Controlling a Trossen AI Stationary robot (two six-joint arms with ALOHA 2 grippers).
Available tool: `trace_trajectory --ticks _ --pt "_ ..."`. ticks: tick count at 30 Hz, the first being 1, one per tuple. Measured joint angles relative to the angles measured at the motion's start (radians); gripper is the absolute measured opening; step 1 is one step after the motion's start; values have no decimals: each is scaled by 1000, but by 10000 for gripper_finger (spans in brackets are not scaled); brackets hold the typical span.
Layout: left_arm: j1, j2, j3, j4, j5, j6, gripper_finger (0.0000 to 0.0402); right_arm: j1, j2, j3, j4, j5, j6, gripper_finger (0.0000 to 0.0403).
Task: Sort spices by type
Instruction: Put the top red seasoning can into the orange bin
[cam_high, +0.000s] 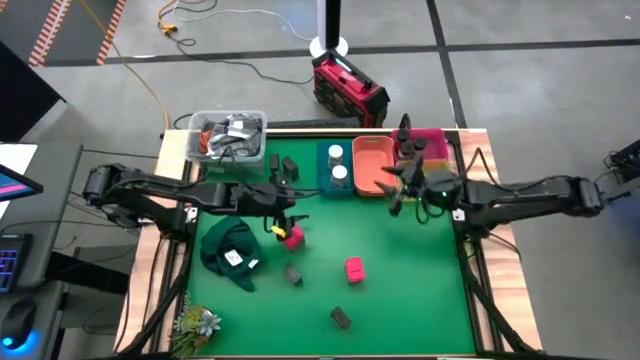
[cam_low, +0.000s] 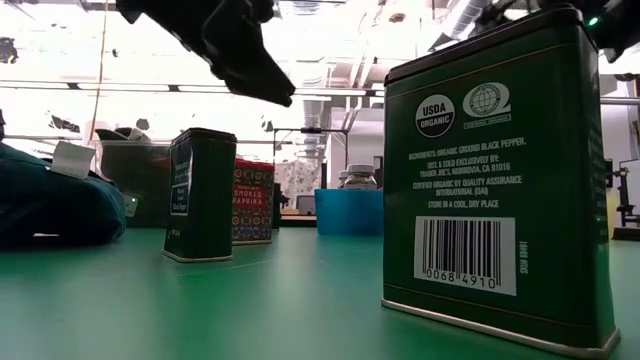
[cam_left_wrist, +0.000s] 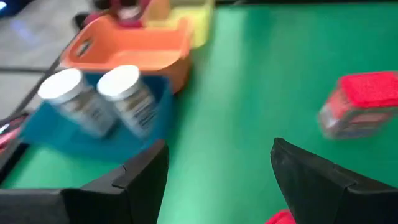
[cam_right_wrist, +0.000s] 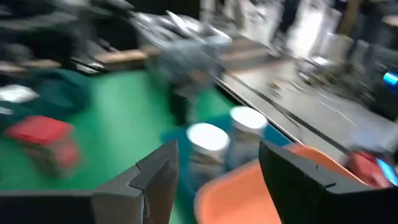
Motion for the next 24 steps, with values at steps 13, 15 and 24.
trace_trajectory --ticks 13,15,24 --pt "143 19 200 -428 270 -37 267 139 2 26 40 8 -76 249" --pt "126 19 201 -437 319 -131 267 138 2 26 34 13 -77 249" --pt "-43 19 201 -514 318 -452 267 113 2 26 28 23 -71 249"
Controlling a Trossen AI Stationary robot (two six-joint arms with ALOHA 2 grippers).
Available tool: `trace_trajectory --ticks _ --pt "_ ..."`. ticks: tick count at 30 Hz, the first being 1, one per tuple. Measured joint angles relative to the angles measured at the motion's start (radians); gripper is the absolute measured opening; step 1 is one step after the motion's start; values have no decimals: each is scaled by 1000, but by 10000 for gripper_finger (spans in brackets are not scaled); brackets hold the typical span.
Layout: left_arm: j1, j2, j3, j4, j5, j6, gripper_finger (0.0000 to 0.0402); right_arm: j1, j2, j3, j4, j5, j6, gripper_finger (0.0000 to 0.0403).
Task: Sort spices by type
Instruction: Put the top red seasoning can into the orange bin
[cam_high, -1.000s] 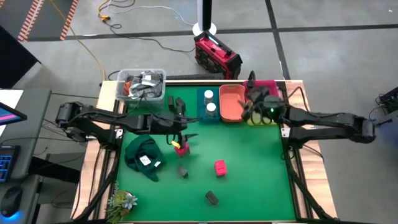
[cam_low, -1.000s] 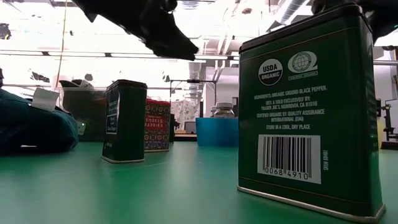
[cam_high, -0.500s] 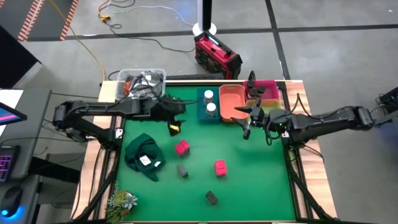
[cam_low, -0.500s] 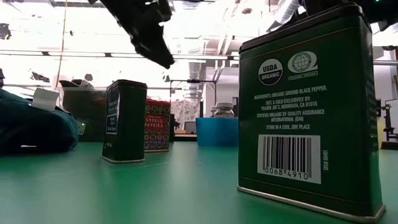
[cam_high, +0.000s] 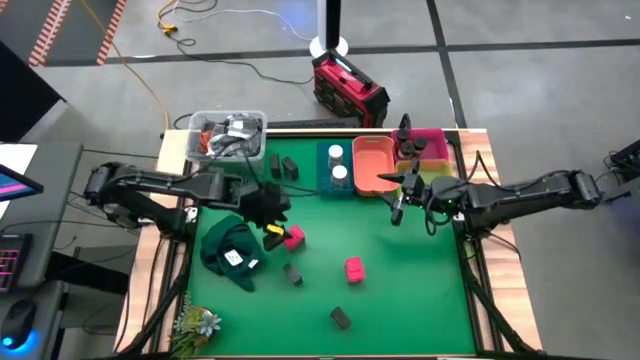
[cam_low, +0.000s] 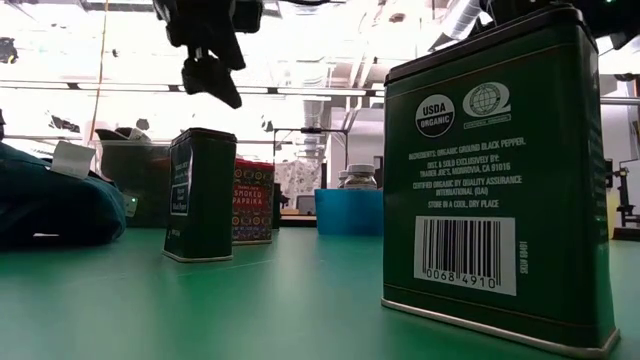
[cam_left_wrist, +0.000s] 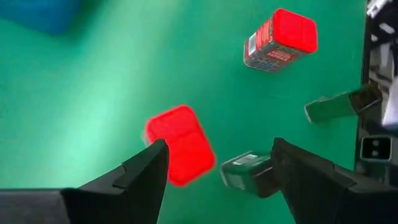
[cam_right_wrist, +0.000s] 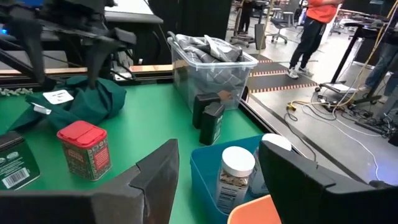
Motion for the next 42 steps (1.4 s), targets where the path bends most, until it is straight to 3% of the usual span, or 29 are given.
trace_trajectory --ticks 8,14,21,26,42 --pt "-154 53 5 24 -269 -199 267 0 0 1 43 0 -1 249" --pt "-173 167 63 -11 -372 -182 267 0 0 1 66 0 -13 249" --pt "-162 279 146 -72 -375 -130 267 0 0 1 59 0 -30 249" --pt "-132 309 141 -109 -378 -131 268 2 0 1 56 0 -34 249" --pt "-99 311 140 -113 -347 -109 315 3 0 1 54 0 -26 249"
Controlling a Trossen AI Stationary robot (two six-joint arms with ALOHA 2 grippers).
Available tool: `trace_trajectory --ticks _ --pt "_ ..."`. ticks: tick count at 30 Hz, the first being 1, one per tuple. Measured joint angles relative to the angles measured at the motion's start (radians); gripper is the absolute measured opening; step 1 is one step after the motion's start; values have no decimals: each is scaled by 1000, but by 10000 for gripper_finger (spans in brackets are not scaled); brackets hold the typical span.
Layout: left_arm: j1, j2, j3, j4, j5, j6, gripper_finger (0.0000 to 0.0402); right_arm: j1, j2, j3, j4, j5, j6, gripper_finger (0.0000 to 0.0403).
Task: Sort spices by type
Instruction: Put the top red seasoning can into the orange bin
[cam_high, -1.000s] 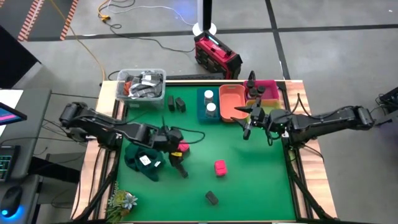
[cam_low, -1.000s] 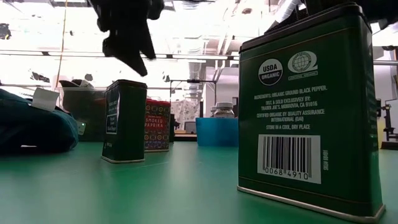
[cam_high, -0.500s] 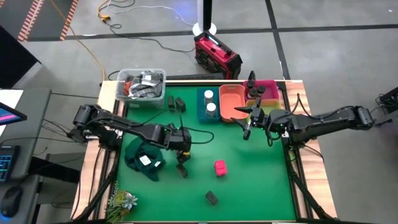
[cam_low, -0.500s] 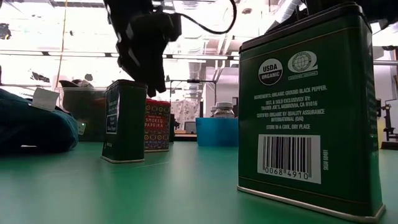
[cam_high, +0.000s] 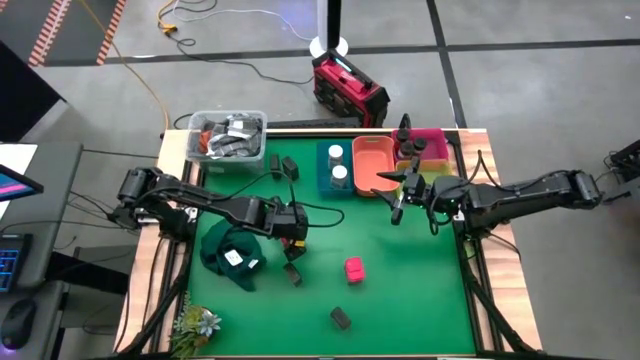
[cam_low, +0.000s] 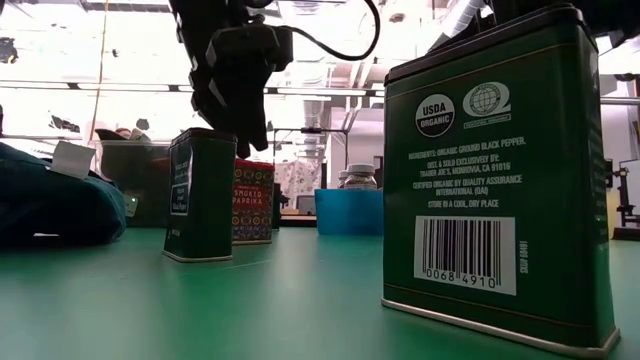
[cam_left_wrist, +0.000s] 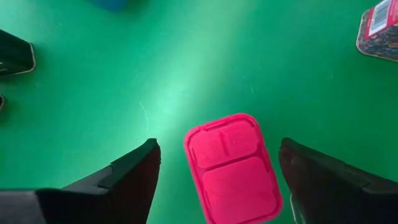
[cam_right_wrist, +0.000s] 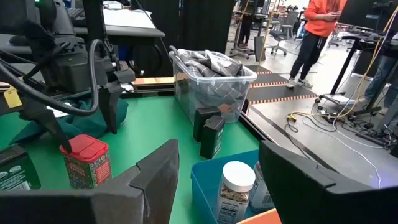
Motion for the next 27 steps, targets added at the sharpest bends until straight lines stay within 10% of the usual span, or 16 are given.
trace_trajectory --ticks 27 --pt "8 117 -1 -11 105 100 271 5 0 0 -13 -1 0 249"
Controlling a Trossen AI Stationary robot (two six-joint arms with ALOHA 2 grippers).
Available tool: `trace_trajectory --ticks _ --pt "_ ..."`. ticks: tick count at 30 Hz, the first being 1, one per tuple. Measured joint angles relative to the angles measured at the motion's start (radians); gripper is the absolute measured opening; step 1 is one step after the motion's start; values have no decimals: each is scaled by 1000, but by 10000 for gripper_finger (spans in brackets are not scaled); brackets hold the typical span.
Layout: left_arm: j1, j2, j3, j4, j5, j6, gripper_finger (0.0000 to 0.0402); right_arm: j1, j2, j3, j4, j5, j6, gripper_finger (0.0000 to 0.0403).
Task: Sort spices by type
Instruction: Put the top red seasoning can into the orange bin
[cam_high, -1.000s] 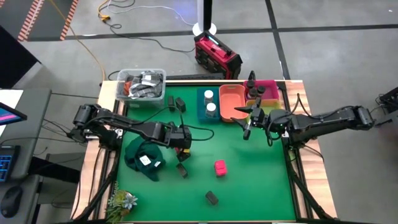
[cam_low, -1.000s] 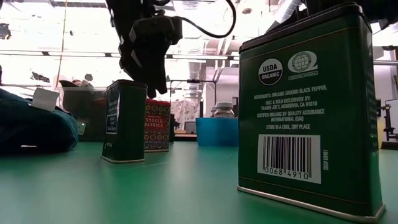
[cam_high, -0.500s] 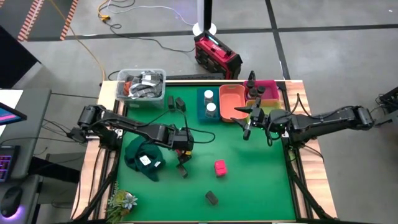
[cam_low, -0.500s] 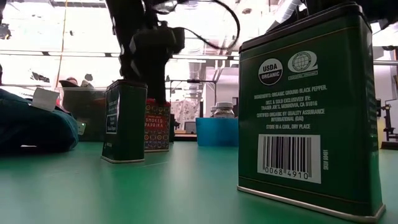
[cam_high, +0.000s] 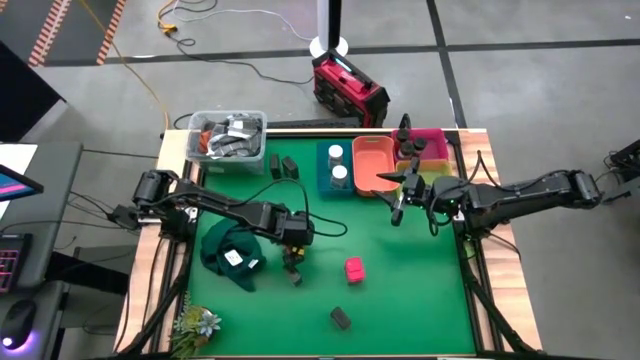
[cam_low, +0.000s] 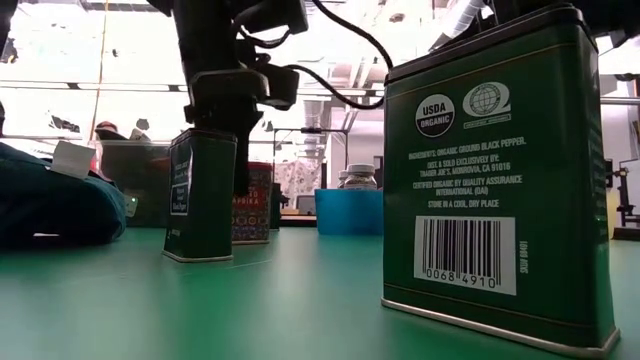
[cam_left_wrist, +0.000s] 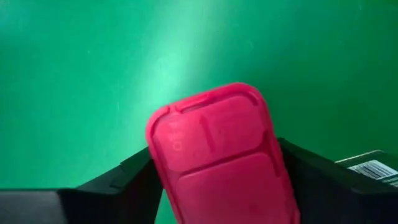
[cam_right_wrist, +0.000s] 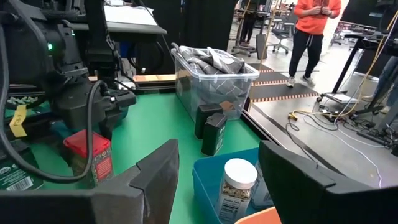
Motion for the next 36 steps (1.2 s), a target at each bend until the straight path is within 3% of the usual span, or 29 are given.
trace_trajectory --ticks 6,13,21,28,32,36 --pt "27 -1 0 4 -3 40 205 -2 0 0 -1 0 0 249" --pt "102 0 21 51 35 112 205 -9 -27 0 -28 1 -1 249" --pt "154 -1 174 125 52 250 214 -9 -99 75 -298 39 127 249" --pt "225 -2 280 198 51 372 212 -10 -100 77 -379 80 182 249" --pt "283 -3 291 308 61 419 212 -10 -100 77 -421 80 230 249" --pt "347 -2 291 430 139 429 212 -10 -100 77 -449 79 260 249"
